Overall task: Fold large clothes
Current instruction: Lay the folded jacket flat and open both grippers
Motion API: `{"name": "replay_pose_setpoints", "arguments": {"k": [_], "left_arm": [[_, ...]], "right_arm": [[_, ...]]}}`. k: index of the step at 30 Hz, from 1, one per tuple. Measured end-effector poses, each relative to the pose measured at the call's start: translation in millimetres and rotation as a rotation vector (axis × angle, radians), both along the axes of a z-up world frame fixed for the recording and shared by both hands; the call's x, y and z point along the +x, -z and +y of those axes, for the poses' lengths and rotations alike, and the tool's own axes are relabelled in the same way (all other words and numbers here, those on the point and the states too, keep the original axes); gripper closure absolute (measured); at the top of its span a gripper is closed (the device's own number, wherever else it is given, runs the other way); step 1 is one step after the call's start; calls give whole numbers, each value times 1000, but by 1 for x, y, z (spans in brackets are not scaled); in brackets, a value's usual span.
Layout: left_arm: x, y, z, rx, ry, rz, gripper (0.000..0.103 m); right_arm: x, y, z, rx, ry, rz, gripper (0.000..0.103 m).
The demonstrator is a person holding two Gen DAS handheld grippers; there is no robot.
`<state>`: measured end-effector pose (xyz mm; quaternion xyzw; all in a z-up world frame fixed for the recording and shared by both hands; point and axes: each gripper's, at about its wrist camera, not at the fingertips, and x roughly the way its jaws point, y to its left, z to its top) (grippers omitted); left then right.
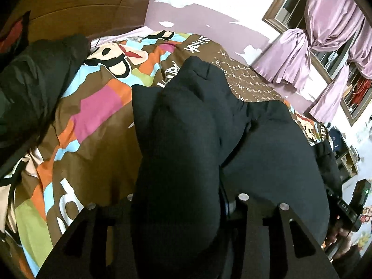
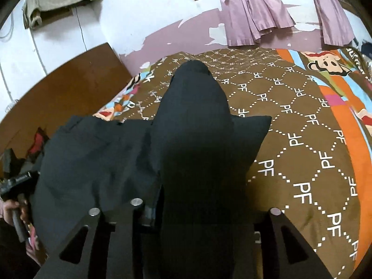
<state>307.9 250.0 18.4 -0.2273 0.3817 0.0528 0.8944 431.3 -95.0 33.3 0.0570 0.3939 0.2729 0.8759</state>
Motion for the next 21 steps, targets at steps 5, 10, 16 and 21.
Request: {"name": "replay_pose_setpoints", "arguments": {"k": [5,10,16,21], "left_arm": [[-3,0,1,38,-59,40,42],[-6,-17,-18,183,-132,68,27],[-15,-29,-44,301,-144,40,10],[-27,-36,-56,285,-137,7,9]], "right_arm": [[-4,2,6,-52,32,15,37],[-9,-4,4,-102,121,-1,13],[-23,-20,-2,-108,203,-32,3],[-43,-35,0,-111,205,-84,0]]}}
